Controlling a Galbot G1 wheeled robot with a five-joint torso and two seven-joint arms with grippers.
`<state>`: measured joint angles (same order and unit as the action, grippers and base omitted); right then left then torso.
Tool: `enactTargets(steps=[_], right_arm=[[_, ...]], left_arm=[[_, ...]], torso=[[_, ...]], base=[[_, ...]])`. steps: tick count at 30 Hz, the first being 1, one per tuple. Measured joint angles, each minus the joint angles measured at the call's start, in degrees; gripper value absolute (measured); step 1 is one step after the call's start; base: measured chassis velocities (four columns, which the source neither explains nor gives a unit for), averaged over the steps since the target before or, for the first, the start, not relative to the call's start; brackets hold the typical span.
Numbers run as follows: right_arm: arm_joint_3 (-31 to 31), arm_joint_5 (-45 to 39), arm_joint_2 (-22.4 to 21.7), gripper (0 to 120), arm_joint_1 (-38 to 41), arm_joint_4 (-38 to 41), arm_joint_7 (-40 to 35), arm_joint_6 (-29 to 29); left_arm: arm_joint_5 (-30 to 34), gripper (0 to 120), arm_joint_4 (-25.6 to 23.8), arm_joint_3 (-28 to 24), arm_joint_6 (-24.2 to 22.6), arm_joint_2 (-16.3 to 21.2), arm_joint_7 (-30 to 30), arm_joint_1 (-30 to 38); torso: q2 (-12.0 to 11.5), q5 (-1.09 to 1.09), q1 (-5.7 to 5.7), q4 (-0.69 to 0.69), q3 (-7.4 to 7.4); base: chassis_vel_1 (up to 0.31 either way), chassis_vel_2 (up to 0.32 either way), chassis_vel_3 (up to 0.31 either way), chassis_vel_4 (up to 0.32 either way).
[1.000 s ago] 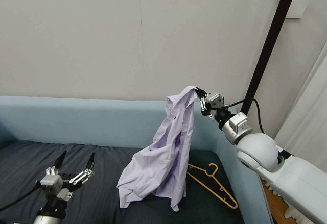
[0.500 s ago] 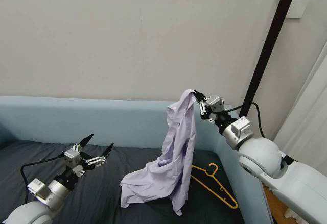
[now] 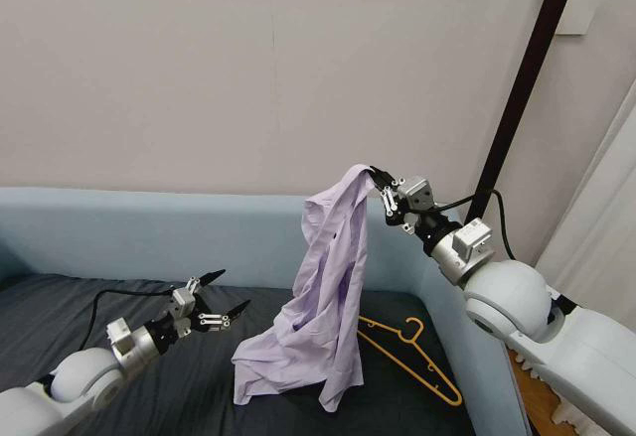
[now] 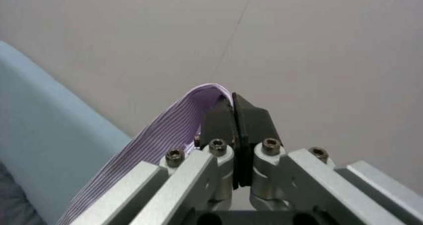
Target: Pick up the clothes from the sofa and hang them on the clothes hanger.
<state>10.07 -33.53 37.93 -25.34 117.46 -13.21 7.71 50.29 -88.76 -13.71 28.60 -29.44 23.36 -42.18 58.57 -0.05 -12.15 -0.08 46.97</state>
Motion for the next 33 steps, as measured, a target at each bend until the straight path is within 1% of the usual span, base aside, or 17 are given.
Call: enactTargets(steps=[1, 2, 3, 4, 5, 7, 8, 11, 12, 14, 16, 20, 23, 24, 32, 33], right_arm=[[0.0, 0.0, 0.0, 0, 0.0, 0.0, 0.0, 0.0], [-0.28, -0.13, -0.37, 0, -0.16, 0.24, -0.06, 0.04], [-0.63, -0.38, -0.76, 0, -0.32, 0.5, -0.13, 0.08], [-0.63, -0.38, -0.76, 0, -0.32, 0.5, -0.13, 0.08], [-0.87, -0.56, -1.02, 0, -0.48, 0.74, -0.17, 0.13], [-1.3, -0.75, -1.56, 0, -0.94, 1.19, -0.21, 0.18], [-1.3, -0.75, -1.56, 0, -0.94, 1.19, -0.21, 0.18], [-1.85, -0.93, -2.44, 0, -2.01, 2.07, -0.34, 0.25], [-1.85, -0.93, -2.44, 0, -2.01, 2.07, -0.34, 0.25], [-1.95, -0.94, -2.98, 0, -2.7, 2.79, -0.43, 0.29], [-2.02, -0.94, -3.07, 0, -2.96, 3.06, -0.49, 0.33], [-2.11, -0.96, -3.12, 0, -3.44, 3.64, -0.78, 0.49], [-2.12, -0.98, -3.09, 0, -3.44, 3.83, -0.84, 0.54], [-2.0, -0.98, -2.96, 0, -3.3, 4.04, -0.87, 0.65], [-1.37, -1.32, -3.11, 0, -2.39, 4.75, -1.05, 1.03], [-1.36, -1.38, -3.24, 0, -2.56, 4.86, -1.07, 1.03]], left_arm=[[0.0, 100, 0.0, 0.0, 0.0, 0.0, 0.0, 0.0], [-0.04, 100, 0.96, -2.72, -0.01, -1.13, 0.56, 2.01], [-0.11, 100, 2.13, -5.65, -0.02, -2.5, 0.92, 4.23], [-0.11, 100, 2.13, -5.65, -0.02, -2.5, 0.92, 4.23], [-0.12, 100, 2.89, -7.25, -0.04, -3.47, 1.02, 5.7], [-0.08, 100, 4.82, -9.92, -0.33, -5.8, 1.39, 8.73], [-0.08, 100, 4.82, -9.92, -0.33, -5.8, 1.39, 8.73], [0.22, 100, 7.64, -11.53, -1.0, -9.58, 2.04, 11.88], [0.22, 100, 7.64, -11.53, -1.0, -9.58, 2.04, 11.88], [0.5, 99, 8.82, -12.85, -1.38, -10.9, 2.55, 13.34], [0.53, 99, 9.26, -13.32, -1.45, -11.24, 2.71, 13.77], [0.9, 94, 11.02, -14.73, -1.63, -11.89, 3.19, 15.05], [1.01, 92, 11.46, -14.99, -1.68, -12.15, 3.36, 15.22], [1.07, 90, 12.05, -15.3, -1.72, -12.66, 3.5, 15.4], [0.81, 89, 14.47, -16.76, -1.83, -15.09, 3.66, 16.71], [0.59, 86, 14.94, -17.02, -1.83, -15.53, 3.69, 16.88]], torso=[[0.0, 0.0, 0.0, 0.0, 0.0], [0.01, 0.03, 0.0, 0.0, 0.0], [0.0, 0.0, 0.0, 0.01, 0.0], [0.0, 0.0, 0.0, 0.01, 0.0], [0.0, -0.01, 0.0, 0.01, 0.0], [0.01, 0.03, 0.0, 0.01, 0.0], [0.01, 0.03, 0.0, 0.01, 0.0], [0.01, 0.01, 0.0, -0.01, 0.0], [0.01, 0.01, 0.0, -0.01, 0.0], [0.01, 0.01, 0.0, -0.01, 0.0], [0.0, 0.02, 0.0, -0.01, 0.0], [0.01, 0.02, 0.0, 0.02, 0.0], [0.01, 0.01, 0.0, 0.02, 0.0], [0.0, 0.01, 0.0, 0.01, 0.0], [0.0, 0.01, 0.0, 0.0, 0.0], [0.0, 0.01, 0.0, 0.0, 0.0]], base=[[0.0, 0.0, 0.0, 0.0], [0.0, 0.0, 0.0, 0.0], [0.0, 0.0, 0.0, 0.0], [0.0, 0.0, 0.0, 0.0], [0.0, 0.0, 0.0, 0.0], [0.0, 0.0, 0.0, 0.0], [0.0, 0.0, 0.0, 0.0], [0.0, 0.0, 0.0, 0.0], [0.0, 0.0, 0.0, 0.0], [0.0, 0.0, 0.0, 0.0], [0.0, 0.0, 0.0, 0.0], [0.0, 0.0, 0.0, 0.0], [0.0, 0.0, 0.0, 0.0], [0.0, 0.0, 0.0, 0.0], [0.0, 0.0, 0.0, 0.0], [0.0, 0.0, 0.0, 0.0]])
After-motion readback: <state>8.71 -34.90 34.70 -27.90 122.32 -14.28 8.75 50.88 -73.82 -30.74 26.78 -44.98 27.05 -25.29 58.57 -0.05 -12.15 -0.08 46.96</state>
